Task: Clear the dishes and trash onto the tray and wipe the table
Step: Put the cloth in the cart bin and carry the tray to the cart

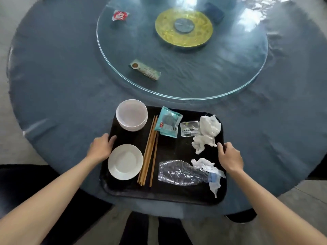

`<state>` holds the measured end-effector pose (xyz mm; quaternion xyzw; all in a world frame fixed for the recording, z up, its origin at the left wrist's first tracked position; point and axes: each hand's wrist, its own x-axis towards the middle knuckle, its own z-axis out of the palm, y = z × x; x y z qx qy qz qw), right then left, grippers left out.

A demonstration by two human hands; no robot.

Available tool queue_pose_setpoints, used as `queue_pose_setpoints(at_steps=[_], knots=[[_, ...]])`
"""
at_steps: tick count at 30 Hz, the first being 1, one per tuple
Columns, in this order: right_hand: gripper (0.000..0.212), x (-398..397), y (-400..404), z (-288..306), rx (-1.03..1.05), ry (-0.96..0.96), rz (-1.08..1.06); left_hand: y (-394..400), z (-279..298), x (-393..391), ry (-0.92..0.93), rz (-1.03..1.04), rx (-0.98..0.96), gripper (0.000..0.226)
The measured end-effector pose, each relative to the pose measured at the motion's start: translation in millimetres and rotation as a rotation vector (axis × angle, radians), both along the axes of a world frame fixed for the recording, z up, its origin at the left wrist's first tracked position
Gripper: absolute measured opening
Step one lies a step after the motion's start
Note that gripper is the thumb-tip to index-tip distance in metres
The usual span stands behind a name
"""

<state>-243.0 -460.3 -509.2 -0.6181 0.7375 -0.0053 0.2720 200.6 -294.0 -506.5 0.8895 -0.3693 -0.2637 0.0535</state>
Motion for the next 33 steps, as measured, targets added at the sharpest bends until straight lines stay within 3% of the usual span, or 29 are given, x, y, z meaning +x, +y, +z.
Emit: queue_pose_setpoints(at_steps=[5,16,26,33], knots=[[0.038,6,4,-14,-0.159,0.132,0.053,-5,-11,-7,-0.19,-0.025,-0.045,0.05],[0.037,6,10,-8,-0.288,0.007,0.009,-5,-2,-4,-0.144,0.018,-0.177,0.051],[0.037,-20,16,55,-0.409,-0.036,-0.089,-42,60,-5,-0.15,-0.099,-0.376,0.053],[0.037,-59,56,108,-0.462,-0.007,-0.265,-76,120,-32,-0.133,-0.312,-0.417,0.05]])
